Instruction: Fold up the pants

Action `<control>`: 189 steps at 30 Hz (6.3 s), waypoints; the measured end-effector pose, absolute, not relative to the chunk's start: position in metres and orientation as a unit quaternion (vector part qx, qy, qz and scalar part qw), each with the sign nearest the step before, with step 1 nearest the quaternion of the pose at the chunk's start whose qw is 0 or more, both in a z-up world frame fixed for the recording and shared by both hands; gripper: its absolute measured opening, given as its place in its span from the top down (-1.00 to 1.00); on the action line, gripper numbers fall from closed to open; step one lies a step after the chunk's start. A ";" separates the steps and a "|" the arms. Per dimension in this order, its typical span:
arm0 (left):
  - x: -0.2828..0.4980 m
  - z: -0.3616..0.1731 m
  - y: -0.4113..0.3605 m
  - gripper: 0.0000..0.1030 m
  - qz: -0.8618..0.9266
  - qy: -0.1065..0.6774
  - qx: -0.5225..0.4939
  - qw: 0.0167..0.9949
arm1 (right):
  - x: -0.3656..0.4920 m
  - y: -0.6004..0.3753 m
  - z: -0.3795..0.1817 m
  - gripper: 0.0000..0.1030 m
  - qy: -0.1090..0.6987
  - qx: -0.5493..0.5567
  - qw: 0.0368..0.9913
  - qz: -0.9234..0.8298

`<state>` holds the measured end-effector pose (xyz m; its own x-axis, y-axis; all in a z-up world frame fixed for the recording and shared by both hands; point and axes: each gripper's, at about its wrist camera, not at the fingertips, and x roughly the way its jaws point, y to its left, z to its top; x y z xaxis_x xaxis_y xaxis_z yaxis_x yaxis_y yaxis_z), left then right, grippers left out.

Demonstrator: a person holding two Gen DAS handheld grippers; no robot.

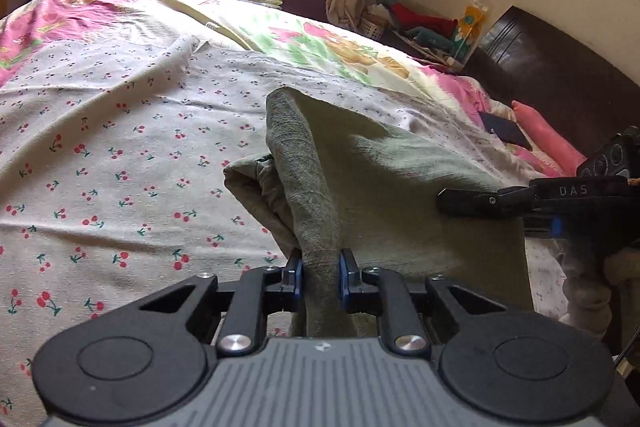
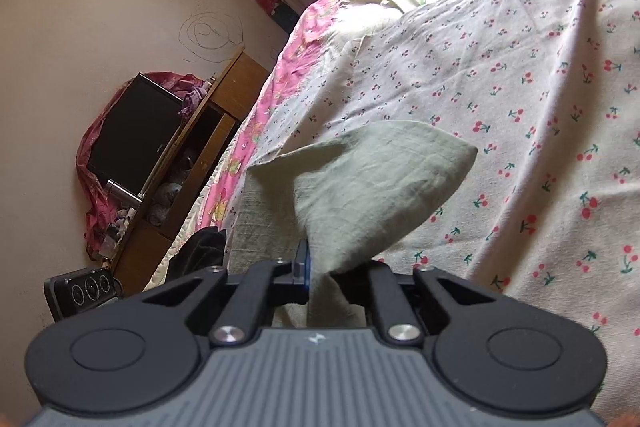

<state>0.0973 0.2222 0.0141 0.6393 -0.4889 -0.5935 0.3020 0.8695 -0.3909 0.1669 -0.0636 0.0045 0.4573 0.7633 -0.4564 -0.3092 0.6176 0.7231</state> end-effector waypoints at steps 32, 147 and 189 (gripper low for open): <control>0.096 -0.032 0.058 0.19 -0.217 0.485 0.045 0.846 | 0.090 -0.140 -0.022 0.22 0.399 0.131 0.882 0.214; 0.000 -0.001 0.024 -1.00 -0.099 0.376 0.024 0.921 | 0.001 -0.172 -0.028 0.04 0.348 0.205 0.908 0.112; -0.002 0.001 0.024 -1.00 -0.116 0.369 0.014 0.922 | 0.004 -0.168 -0.032 0.03 0.361 0.192 0.906 0.105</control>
<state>-0.0018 0.0242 0.0014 0.7000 -0.2039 -0.6844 0.2245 0.9726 -0.0601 0.0038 -0.1681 -0.0321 0.7170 0.3300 -0.6140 -0.0523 0.9039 0.4246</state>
